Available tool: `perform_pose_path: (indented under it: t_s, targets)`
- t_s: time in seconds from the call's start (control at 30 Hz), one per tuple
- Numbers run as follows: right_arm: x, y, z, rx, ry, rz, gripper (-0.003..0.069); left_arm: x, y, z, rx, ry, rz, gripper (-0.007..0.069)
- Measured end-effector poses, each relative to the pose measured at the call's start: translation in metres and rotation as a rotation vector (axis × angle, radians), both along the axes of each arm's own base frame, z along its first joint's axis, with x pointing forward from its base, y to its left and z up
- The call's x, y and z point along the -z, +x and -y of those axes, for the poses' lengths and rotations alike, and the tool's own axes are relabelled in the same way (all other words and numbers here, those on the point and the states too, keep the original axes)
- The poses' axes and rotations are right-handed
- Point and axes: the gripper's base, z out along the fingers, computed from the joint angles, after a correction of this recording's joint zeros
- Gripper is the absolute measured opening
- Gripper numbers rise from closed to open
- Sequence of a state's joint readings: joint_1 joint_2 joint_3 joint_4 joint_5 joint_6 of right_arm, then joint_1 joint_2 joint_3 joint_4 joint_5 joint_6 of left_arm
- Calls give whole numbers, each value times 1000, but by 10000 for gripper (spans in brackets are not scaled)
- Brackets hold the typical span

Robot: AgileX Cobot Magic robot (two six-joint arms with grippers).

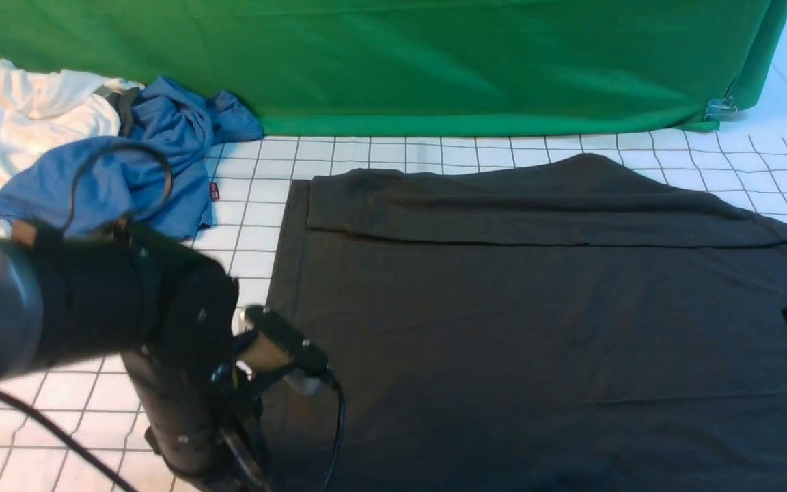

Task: Fold a long-sleeved shirt over a white checkered tablecloth.
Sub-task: 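Grasp the left edge of the dark T-shirt lying flat on the table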

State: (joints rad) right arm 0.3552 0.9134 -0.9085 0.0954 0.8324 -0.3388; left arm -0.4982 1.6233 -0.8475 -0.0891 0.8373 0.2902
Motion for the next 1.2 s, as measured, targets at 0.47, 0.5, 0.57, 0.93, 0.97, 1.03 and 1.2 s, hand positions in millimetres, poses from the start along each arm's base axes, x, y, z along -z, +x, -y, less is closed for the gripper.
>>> perform_pose_path:
  t_s: [0.47, 0.5, 0.57, 0.93, 0.97, 1.03, 1.2]
  targets:
    - [-1, 1, 0, 0, 0, 10, 15, 8, -6, -1, -34, -37, 9, 161]
    - [-1, 1, 0, 0, 0, 10, 15, 8, -6, 0, -34, -37, 6, 130]
    - [-1, 1, 0, 0, 0, 10, 16, 6, -5, 0, -28, -32, 3, 76]
    - [-1, 1, 0, 0, 0, 10, 16, -17, 9, 7, -2, -18, 5, 32]
    - [-1, 1, 0, 0, -1, 10, 16, -17, 9, 6, -2, -16, 0, 32]
    - [-1, 1, 0, 1, -3, 11, 16, -17, 8, 6, -1, -14, -5, 33]
    - [-1, 1, 1, 1, -7, 13, 16, -17, 6, 5, 1, -2, -29, 83]
